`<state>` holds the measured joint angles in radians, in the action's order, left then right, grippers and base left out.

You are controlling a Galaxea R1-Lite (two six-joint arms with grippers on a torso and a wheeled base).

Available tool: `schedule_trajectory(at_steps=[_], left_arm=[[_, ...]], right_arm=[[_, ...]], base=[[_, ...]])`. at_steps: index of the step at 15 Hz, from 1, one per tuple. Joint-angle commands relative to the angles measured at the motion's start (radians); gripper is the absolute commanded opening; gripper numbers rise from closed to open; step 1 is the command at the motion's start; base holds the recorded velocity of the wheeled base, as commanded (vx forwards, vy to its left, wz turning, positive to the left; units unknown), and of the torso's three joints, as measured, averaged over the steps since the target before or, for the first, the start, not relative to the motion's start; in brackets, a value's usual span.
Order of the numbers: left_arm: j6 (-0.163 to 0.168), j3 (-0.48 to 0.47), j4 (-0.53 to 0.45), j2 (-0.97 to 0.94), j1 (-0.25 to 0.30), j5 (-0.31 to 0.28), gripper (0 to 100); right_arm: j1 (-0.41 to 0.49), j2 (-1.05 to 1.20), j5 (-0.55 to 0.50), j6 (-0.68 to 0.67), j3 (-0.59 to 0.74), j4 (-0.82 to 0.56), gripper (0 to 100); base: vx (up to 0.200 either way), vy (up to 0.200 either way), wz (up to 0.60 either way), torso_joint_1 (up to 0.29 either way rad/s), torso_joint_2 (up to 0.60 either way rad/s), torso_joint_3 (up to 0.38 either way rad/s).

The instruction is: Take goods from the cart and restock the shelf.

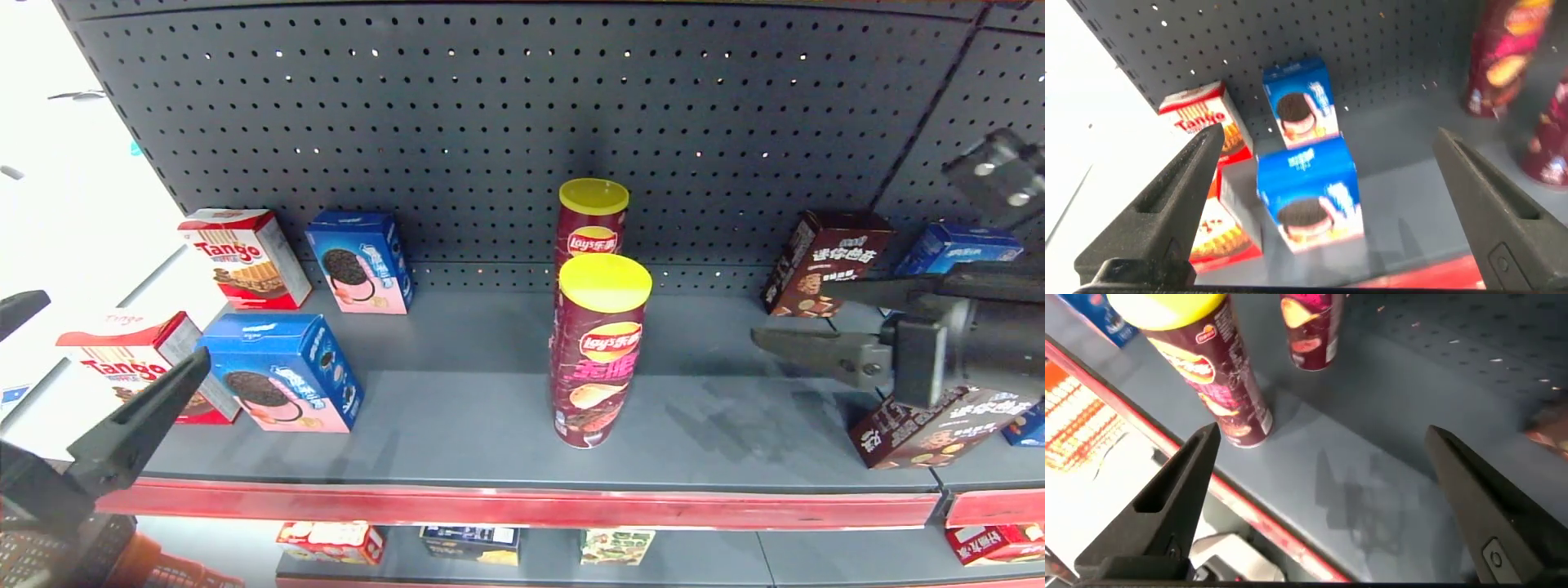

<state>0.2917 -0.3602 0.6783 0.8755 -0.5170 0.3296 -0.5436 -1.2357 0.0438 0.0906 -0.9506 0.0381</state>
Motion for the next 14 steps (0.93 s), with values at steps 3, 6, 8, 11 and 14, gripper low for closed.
schedule_trajectory(at_steps=[3,6,8,11,14], left_arm=[[0.024,0.049,0.003,-0.069,-0.012,0.005,100],[0.047,0.073,0.003,-0.099,-0.014,0.0,100],[0.069,0.138,0.004,-0.133,-0.066,-0.018,100],[0.084,0.274,0.003,-0.204,-0.136,-0.015,100],[0.078,0.36,-0.06,-0.268,-0.136,-0.015,100]], right_arm=[[0.017,0.251,-0.013,0.0,0.127,-0.006,100],[0.059,0.352,-0.021,-0.002,0.185,-0.007,100],[0.134,0.46,-0.03,-0.009,0.243,-0.006,100],[0.226,0.667,-0.032,-0.02,0.362,-0.004,100],[0.36,0.838,-0.041,-0.019,0.467,-0.038,100]], base=[[0.0,0.0,0.0,0.0,0.0,0.0],[0.0,0.0,0.0,0.0,0.0,0.0],[0.0,0.0,0.0,0.0,0.0,0.0],[0.0,0.0,0.0,0.0,0.0,0.0],[0.0,0.0,0.0,0.0,0.0,0.0]])
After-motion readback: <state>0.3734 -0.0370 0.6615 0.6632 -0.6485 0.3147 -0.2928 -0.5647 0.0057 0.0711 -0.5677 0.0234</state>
